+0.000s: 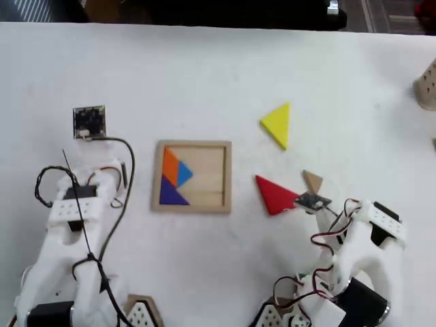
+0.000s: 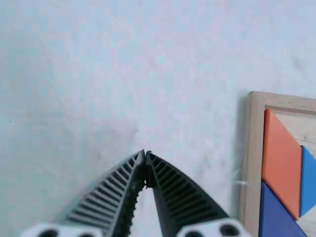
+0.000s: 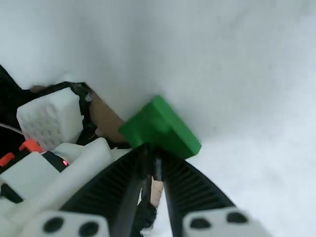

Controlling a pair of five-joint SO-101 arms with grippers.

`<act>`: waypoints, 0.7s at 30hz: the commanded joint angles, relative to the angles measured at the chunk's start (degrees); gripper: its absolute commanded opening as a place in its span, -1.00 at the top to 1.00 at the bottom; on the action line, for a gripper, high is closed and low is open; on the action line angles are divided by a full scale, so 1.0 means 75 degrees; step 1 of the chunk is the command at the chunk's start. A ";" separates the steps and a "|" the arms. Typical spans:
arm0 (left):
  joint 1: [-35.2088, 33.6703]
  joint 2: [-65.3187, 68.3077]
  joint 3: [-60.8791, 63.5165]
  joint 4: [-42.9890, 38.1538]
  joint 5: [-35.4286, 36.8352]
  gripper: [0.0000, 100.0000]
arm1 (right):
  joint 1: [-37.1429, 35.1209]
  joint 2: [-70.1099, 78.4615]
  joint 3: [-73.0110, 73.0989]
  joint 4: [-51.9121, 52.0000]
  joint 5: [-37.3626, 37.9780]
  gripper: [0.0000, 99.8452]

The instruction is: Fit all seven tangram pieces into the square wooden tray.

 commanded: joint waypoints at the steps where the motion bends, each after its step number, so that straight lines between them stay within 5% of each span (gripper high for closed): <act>1: -0.0053 -0.0217 -0.0059 -0.0211 -0.0059 0.94 | -0.0018 0.0111 -0.0316 -0.0862 -0.1102 0.96; 12: -0.0064 -0.0217 -0.0059 -0.0211 -0.0059 0.94 | -0.1330 0.0123 -0.0856 -0.2303 -0.3645 0.96; 21: -0.0076 -0.0217 -0.0059 -0.0211 -0.0070 0.94 | -0.1295 0.0053 -0.1946 -0.1799 -0.4208 0.96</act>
